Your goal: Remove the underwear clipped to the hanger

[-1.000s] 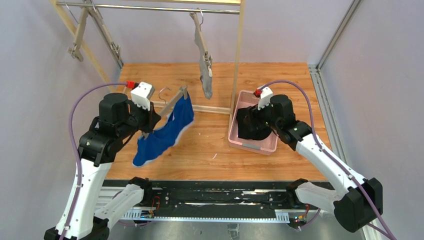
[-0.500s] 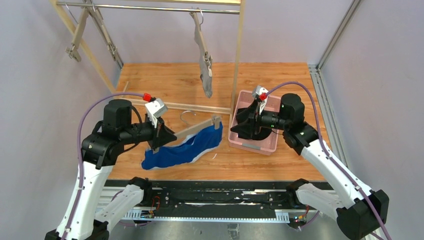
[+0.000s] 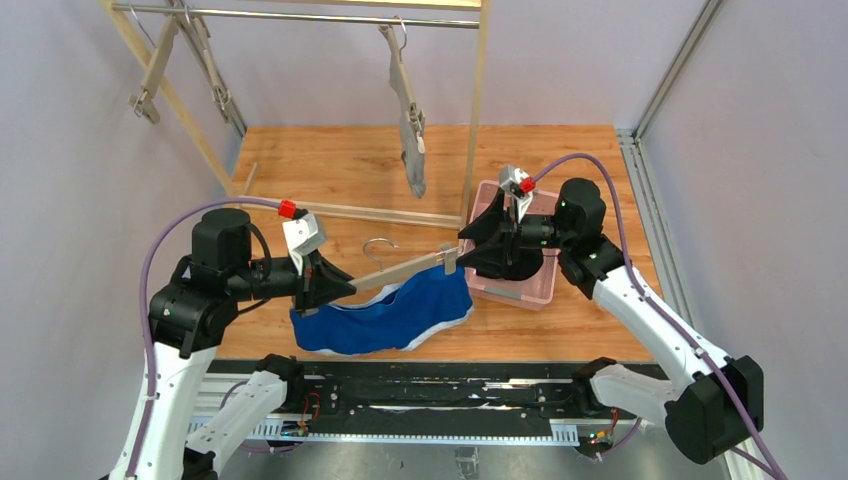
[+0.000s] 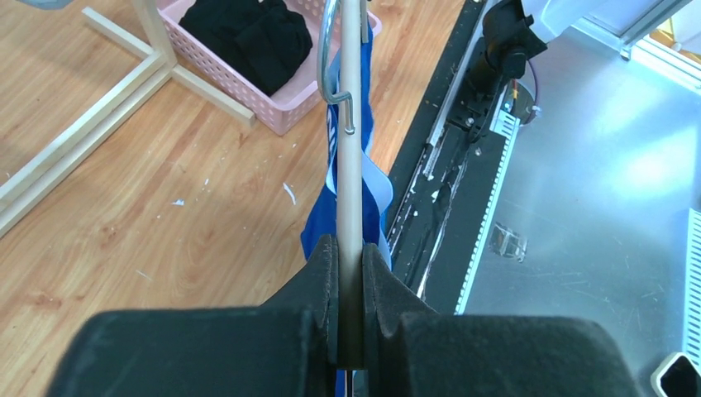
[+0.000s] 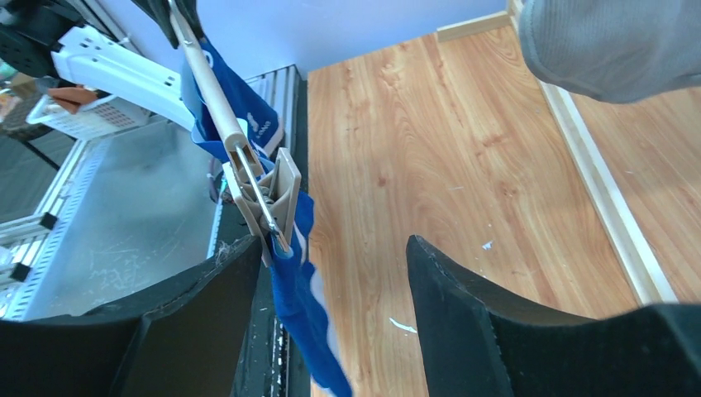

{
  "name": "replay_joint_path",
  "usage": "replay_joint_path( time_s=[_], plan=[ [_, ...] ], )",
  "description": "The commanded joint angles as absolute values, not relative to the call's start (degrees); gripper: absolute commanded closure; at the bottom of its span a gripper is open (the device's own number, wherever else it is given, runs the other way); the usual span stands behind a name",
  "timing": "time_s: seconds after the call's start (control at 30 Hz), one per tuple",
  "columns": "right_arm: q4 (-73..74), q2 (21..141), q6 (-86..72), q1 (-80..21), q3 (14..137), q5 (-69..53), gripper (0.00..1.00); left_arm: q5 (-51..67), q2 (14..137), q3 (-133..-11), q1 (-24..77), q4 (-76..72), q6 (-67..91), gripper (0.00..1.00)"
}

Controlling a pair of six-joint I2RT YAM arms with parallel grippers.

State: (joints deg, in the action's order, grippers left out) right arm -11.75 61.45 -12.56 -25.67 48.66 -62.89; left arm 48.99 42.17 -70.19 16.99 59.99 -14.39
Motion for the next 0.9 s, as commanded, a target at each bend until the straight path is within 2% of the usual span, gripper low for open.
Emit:
replay_joint_path(
  time_s=[0.0, 0.17, 0.47, 0.53, 0.63, 0.87],
  plan=[
    [-21.77, 62.81, -20.38, -25.49, 50.85, -69.95, 0.33, 52.51, 42.65, -71.37, 17.3, 58.7, -15.2, 1.0],
    [-18.48, 63.09, -19.11, -25.49, 51.59, -72.33, 0.34, 51.23, 43.22, -71.93, 17.31, 58.79, -14.87, 1.0],
    [-2.01, 57.17, -6.93, -25.49, 52.82, -70.54, 0.36, 50.84, 42.89, -74.67, 17.31, 58.71, -14.36, 1.0],
    [-1.94, 56.2, -6.76, -25.5, 52.38, -70.49, 0.34, 50.51, 42.6, -74.65, 17.31, 58.71, -14.13, 1.0],
    [-3.17, 55.56, -7.76, -25.49, 52.0, -70.05, 0.21, 50.58, 42.07, -74.62, 17.31, 58.71, -13.81, 1.0],
    [-11.57, 58.51, -14.0, -25.49, 51.75, -69.42, 0.21, 51.89, 40.92, -74.1, 17.31, 58.71, -13.48, 1.0]
  ],
)
